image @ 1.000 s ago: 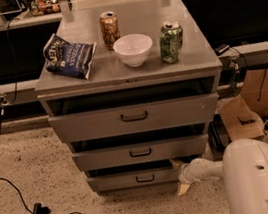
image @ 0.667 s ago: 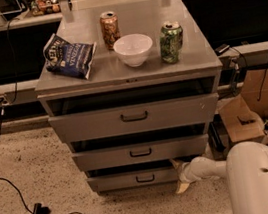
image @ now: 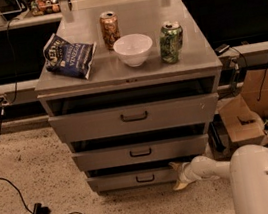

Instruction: Open bottom drawer

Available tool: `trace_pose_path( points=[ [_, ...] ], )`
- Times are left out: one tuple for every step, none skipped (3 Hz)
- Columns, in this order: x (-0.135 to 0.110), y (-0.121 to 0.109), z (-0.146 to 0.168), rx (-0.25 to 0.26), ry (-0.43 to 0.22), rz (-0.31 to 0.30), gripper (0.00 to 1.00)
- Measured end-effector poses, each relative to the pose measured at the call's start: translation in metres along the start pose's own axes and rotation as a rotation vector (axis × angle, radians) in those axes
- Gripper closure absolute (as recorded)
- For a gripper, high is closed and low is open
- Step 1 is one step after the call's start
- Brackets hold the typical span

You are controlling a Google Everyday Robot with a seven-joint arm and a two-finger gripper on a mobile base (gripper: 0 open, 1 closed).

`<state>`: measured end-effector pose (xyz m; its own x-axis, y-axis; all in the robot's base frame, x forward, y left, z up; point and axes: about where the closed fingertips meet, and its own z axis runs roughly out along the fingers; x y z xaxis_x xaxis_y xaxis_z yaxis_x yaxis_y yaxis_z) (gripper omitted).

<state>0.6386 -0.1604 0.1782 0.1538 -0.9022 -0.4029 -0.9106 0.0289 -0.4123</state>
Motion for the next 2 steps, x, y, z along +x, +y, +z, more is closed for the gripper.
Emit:
trace_pose_path(
  points=[
    [-0.0001, 0.0006, 0.0011, -0.009, -0.005, 0.003, 0.38],
    [-0.0018, 0.0039, -0.0012, -0.019, -0.035, 0.021, 0.36]
  ],
)
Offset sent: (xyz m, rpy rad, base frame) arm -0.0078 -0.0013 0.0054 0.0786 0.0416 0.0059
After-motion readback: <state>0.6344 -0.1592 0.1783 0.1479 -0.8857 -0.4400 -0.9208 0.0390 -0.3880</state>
